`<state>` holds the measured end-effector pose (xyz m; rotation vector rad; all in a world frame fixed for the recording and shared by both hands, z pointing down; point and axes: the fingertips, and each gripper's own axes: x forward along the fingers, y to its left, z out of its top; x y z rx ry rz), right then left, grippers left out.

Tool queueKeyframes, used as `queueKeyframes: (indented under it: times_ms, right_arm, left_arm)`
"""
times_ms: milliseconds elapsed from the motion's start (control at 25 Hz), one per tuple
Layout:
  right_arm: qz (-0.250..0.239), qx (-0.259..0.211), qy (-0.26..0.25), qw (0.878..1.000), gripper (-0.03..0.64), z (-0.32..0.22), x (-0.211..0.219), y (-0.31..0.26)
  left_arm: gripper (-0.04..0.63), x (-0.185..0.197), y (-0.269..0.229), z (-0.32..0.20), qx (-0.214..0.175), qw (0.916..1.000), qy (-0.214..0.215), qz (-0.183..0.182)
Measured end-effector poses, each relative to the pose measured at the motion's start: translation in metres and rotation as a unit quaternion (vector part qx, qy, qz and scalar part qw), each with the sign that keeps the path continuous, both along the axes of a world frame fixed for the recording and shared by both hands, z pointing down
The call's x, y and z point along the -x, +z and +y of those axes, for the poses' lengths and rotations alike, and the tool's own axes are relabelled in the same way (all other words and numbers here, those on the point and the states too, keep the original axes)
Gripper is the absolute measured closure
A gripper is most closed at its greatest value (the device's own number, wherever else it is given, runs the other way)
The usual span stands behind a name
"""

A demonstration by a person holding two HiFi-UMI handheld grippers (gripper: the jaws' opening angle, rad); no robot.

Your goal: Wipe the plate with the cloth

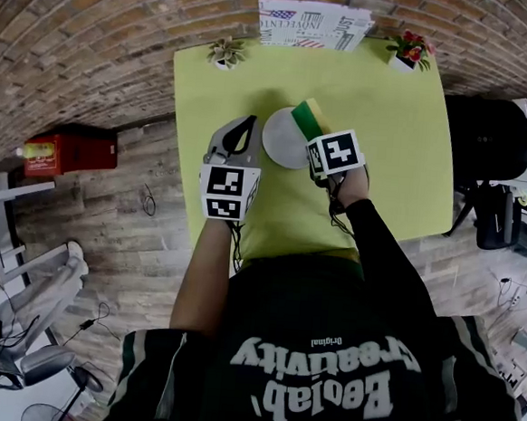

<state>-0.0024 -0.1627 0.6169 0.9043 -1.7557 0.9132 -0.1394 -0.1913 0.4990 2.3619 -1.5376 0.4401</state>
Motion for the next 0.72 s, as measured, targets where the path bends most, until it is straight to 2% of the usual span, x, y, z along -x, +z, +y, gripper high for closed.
queueKeyframes:
  times_ms: [320, 480, 720]
  right_arm:
    - [-0.024, 0.015, -0.061, 0.998, 0.486, 0.02, 0.053, 0.001]
    - [-0.021, 0.042, -0.089, 0.995, 0.486, 0.036, 0.07, 0.007]
    - [-0.011, 0.056, -0.088, 0.995, 0.486, 0.04, 0.069, 0.013]
  left_arm:
    - [0.591, 0.009, -0.004, 0.014, -0.002, 0.9999, -0.013, -0.002]
    - [0.591, 0.013, -0.004, 0.019, -0.001, 0.9998, -0.018, -0.002]
    - [0.591, 0.013, -0.006, 0.021, -0.003, 0.9998, -0.019, -0.002]
